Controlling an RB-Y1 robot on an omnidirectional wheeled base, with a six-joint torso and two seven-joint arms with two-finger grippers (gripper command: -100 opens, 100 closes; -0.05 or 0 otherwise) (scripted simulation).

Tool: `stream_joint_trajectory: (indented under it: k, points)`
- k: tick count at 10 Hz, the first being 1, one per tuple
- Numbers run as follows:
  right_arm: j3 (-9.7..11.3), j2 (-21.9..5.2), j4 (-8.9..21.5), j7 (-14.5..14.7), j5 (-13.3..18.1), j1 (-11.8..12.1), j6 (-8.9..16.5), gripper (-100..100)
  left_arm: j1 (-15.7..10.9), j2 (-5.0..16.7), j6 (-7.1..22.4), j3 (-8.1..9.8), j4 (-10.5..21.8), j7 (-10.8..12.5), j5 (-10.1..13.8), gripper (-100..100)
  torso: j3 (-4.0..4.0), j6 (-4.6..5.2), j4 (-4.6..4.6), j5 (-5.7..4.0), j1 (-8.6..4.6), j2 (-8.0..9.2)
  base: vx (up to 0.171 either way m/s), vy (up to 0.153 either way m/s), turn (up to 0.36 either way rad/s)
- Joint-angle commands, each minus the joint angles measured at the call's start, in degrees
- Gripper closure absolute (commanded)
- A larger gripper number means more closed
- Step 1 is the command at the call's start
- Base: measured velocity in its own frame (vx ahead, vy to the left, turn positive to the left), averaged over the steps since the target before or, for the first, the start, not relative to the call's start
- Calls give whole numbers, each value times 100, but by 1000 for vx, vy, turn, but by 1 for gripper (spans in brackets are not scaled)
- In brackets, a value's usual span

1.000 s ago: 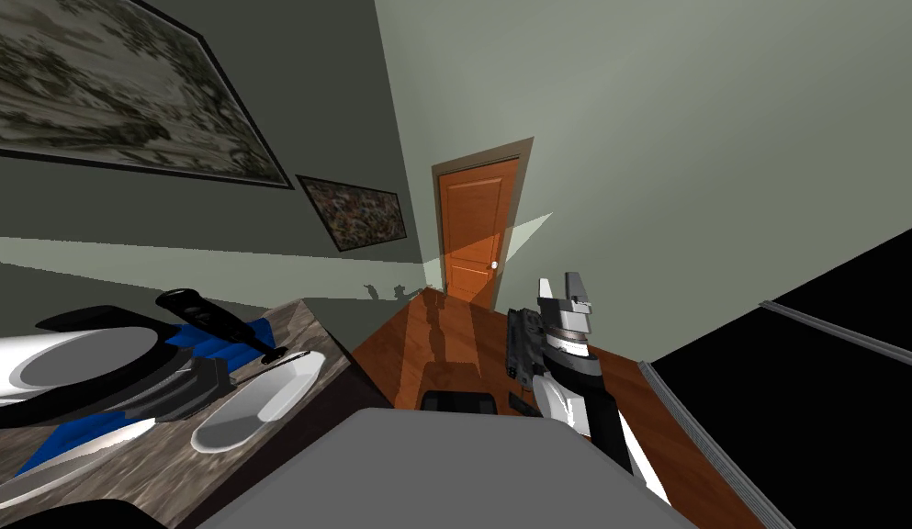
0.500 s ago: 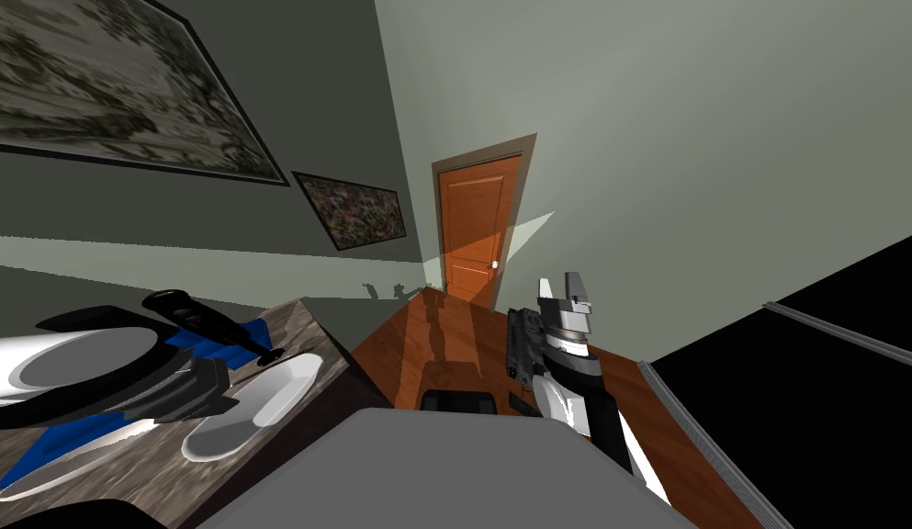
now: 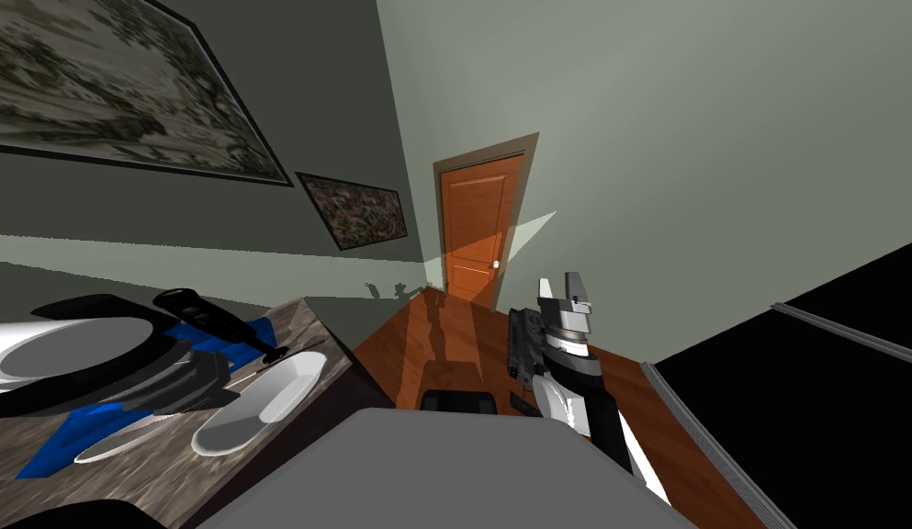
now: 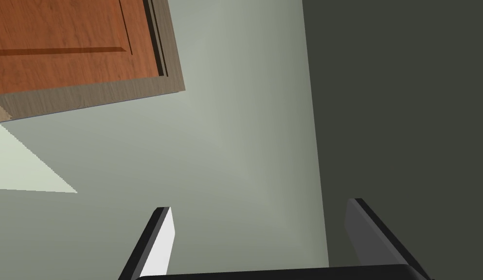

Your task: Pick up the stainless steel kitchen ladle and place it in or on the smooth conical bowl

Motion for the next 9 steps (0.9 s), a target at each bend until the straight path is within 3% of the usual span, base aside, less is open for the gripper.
stream_joint_trajectory:
  k: [1,2,4,5,6,9]
  points:
    - [0,0,0,0,0,0,0,0,44,79,143,161,-125,122,122,-100,0,0,0,0,0,0,-4,29,18]
    - [0,0,0,0,0,0,0,0,62,134,216,245,-183,187,192,-100,-1,0,0,0,-1,-1,-8,26,16]
    - [0,0,0,0,0,0,0,0,137,351,508,581,-418,447,474,-100,0,0,0,0,0,0,-10,41,36]
    - [0,0,0,0,0,0,0,0,126,258,398,471,-374,361,373,-100,1,0,0,1,4,1,-6,22,0]
    - [0,0,0,0,0,0,0,0,128,269,421,485,-383,385,386,0,0,0,0,2,-2,0,0,0,0]
    - [0,0,0,0,0,0,0,0,128,268,419,484,-382,383,385,0,-2,0,-1,-1,-10,-3,0,0,0]
